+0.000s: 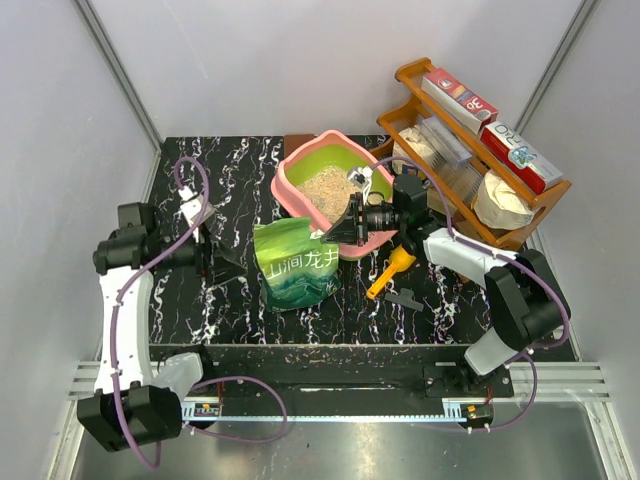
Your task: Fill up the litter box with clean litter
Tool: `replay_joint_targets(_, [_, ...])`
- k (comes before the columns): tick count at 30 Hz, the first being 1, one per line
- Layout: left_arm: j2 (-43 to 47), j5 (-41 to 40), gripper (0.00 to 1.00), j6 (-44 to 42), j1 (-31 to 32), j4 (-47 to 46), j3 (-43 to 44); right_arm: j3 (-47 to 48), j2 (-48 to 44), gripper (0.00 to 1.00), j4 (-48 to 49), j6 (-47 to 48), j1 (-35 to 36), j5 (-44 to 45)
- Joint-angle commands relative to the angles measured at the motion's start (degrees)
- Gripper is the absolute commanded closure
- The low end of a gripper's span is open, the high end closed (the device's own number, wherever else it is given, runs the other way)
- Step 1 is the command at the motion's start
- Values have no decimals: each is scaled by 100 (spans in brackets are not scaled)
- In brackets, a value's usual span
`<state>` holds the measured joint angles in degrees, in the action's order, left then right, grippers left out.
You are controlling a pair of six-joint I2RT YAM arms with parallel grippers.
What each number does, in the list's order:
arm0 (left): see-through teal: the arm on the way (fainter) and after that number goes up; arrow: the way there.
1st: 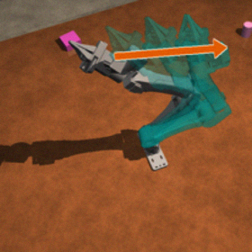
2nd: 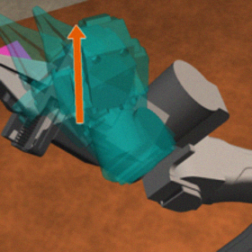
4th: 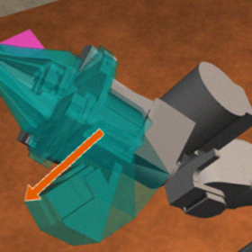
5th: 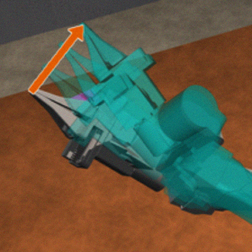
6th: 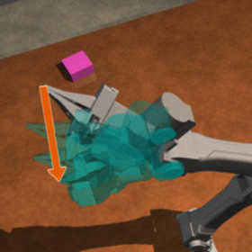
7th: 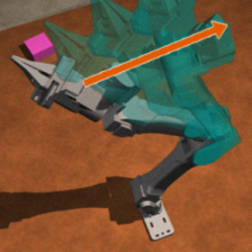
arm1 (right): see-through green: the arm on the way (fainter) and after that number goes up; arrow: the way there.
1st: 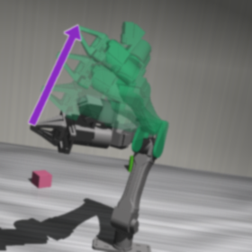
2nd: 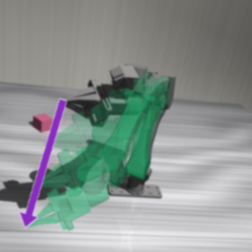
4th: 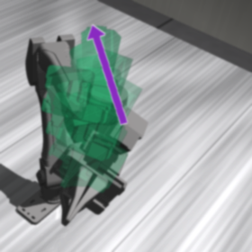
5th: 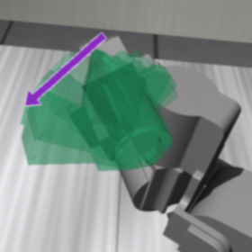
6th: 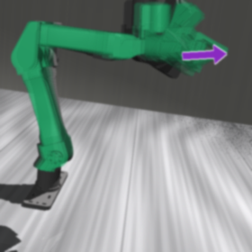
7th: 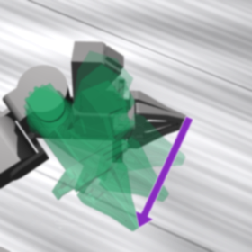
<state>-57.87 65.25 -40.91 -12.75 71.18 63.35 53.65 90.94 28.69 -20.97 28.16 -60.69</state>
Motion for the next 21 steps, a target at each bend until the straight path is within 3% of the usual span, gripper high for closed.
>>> replay_joint_targets(1, [442,253,26,1960,543,-2574,-830,357,-138,100,-328,-65,-83,39])
replay_joint_targets(3, [820,41,26,3220,791,-3562,-1235,409,-120,100,-434,-91,-92,48])
replay_joint_targets(4, [917,-186,25,3682,983,-4559,-1655,427,-103,100,-460,-109,-83,48])
replay_joint_targets(6, [1058,-337,25,4734,1143,-5348,-1983,462,-85,100,-487,-126,-92,66])
replay_joint_targets(10, [953,-627,26,5899,1451,-6808,-2545,454,-85,100,-504,-197,-83,66])
replay_joint_targets(12, [918,-680,26,6347,1451,-7099,-2670,445,-111,100,-540,-197,-83,13])
replay_joint_targets(17, [733,-716,28,6499,1451,-7372,-2697,313,-173,99,-435,-232,-83,-48])
replay_joint_targets(20, [505,-549,35,6587,1451,-7487,-2732,155,-155,87,-136,-276,-83,-93])
replay_joint_targets(21, [452,-392,43,6500,1451,-7478,-2749,103,-129,77,-40,-276,-83,-84])
